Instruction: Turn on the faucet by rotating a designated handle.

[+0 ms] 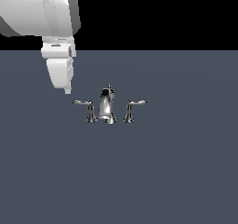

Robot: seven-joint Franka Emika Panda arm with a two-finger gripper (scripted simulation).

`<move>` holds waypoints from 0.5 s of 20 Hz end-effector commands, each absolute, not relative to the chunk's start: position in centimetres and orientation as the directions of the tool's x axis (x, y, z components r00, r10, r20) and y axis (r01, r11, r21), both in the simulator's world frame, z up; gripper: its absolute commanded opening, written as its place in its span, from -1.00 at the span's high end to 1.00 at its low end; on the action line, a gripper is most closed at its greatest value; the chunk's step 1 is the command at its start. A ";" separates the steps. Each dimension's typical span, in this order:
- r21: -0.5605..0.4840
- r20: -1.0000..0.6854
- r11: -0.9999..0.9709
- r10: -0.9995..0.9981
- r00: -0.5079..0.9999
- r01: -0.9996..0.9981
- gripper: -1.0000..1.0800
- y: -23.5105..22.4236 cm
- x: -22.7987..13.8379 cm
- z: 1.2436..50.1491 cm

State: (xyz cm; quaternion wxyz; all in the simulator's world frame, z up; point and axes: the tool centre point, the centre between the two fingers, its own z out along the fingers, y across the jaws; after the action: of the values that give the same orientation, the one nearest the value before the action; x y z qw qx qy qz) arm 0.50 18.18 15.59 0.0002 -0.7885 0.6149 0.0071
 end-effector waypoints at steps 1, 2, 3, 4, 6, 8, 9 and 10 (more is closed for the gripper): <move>0.007 -0.007 -0.189 -0.982 0.189 -0.982 1.00 17.9 2.0 14.3; 0.006 -0.005 -0.168 -0.986 0.168 -0.986 1.00 17.8 2.6 13.8; 0.006 -0.004 -0.148 -0.989 0.148 -0.989 1.00 17.7 3.1 13.3; 0.005 -0.003 -0.128 -0.992 0.128 -0.992 1.00 17.5 3.6 12.9; 0.004 -0.001 -0.092 -0.996 0.092 -0.996 1.00 17.3 4.6 12.0; 0.003 0.000 -0.059 -0.998 0.059 -0.998 1.00 17.0 5.5 11.3; 0.002 0.001 -0.045 -0.999 0.045 -0.999 1.00 16.8 5.9 11.0; 0.002 0.001 -0.032 -0.999 0.032 -0.999 1.00 16.7 6.2 10.7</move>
State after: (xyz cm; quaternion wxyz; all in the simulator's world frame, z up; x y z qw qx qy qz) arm 5.70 17.07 11.54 0.0011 -0.7268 0.6869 -0.0001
